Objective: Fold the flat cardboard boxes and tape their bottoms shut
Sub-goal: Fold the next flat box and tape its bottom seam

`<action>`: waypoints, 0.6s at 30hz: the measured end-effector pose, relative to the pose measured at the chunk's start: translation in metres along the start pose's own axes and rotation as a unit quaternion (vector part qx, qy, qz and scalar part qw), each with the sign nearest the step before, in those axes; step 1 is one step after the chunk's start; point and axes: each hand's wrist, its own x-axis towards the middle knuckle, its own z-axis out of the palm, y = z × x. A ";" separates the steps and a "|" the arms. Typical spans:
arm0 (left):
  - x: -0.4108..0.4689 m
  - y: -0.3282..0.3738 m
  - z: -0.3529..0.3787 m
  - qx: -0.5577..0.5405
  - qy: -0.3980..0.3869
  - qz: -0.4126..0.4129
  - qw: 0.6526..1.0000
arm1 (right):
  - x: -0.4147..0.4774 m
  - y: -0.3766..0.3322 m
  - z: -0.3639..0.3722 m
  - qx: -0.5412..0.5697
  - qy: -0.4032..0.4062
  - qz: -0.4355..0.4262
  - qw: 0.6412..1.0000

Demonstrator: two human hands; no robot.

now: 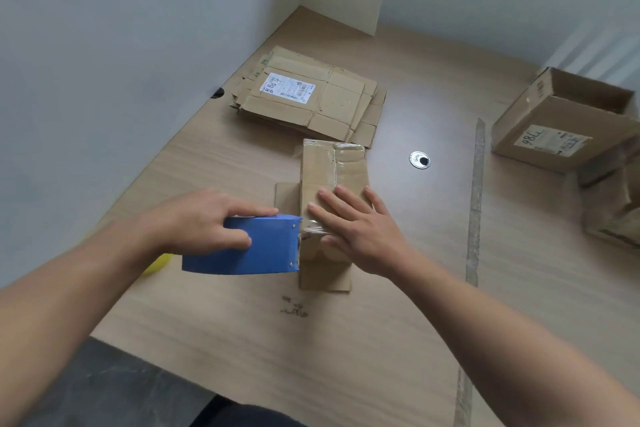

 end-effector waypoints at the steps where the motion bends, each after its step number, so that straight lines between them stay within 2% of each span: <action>1: -0.004 -0.005 -0.004 0.004 0.003 -0.004 1.000 | 0.000 0.000 0.000 0.001 0.000 0.000 1.000; 6: -0.013 -0.032 -0.018 -0.030 -0.008 -0.033 0.999 | 0.003 -0.002 0.000 0.004 -0.017 0.011 1.000; 10: 0.009 -0.029 -0.008 0.028 0.005 -0.062 0.998 | 0.003 -0.007 -0.002 0.011 -0.002 0.022 1.000; 18: 0.045 -0.008 0.005 0.125 0.040 -0.065 0.989 | 0.003 -0.016 0.001 0.017 0.008 0.060 0.998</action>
